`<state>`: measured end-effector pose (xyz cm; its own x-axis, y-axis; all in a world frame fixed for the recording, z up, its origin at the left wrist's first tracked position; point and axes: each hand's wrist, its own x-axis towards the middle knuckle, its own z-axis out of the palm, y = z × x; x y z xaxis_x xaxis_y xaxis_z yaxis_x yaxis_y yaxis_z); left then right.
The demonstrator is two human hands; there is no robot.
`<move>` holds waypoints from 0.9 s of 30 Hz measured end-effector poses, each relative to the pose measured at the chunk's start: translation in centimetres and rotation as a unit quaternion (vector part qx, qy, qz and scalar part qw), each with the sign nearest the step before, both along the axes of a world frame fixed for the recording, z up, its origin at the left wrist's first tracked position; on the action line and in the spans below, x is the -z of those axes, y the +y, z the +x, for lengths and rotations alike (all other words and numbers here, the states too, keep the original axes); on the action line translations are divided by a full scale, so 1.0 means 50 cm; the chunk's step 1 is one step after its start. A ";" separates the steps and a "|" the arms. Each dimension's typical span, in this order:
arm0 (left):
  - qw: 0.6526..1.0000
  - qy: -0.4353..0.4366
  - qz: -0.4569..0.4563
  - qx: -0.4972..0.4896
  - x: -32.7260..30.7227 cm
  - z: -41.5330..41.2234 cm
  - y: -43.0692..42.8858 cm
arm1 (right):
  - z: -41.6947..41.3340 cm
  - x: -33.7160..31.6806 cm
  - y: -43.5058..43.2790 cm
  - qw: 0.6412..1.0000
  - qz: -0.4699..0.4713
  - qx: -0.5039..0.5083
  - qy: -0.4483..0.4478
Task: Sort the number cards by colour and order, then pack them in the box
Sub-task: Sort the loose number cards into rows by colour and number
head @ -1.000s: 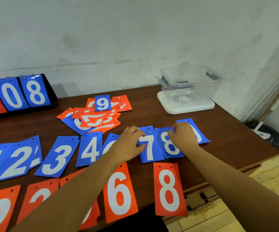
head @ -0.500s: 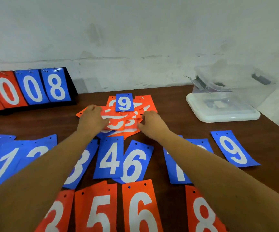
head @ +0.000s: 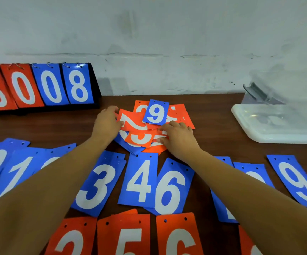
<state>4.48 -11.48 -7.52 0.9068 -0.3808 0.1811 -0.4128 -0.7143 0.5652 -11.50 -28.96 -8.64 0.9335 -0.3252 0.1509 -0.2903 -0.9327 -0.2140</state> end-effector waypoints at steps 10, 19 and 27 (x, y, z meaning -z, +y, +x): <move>0.979 -0.065 -0.191 -0.038 -0.066 -0.017 0.046 | 0.007 -0.020 -0.019 0.983 0.039 0.151 -0.095; 0.904 0.168 -0.385 -0.076 -0.078 -0.043 0.074 | 0.061 -0.027 -0.049 0.949 0.106 0.297 0.012; 0.829 0.341 -0.437 -0.073 -0.061 -0.092 0.079 | 0.054 -0.036 -0.087 0.896 0.261 0.346 -0.095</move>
<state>-0.12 -7.52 -4.48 0.9369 -0.2508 -0.2435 0.2699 0.0763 0.9599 -8.80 -33.33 -6.82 0.4548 -0.8889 -0.0547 -0.6720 -0.3022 -0.6761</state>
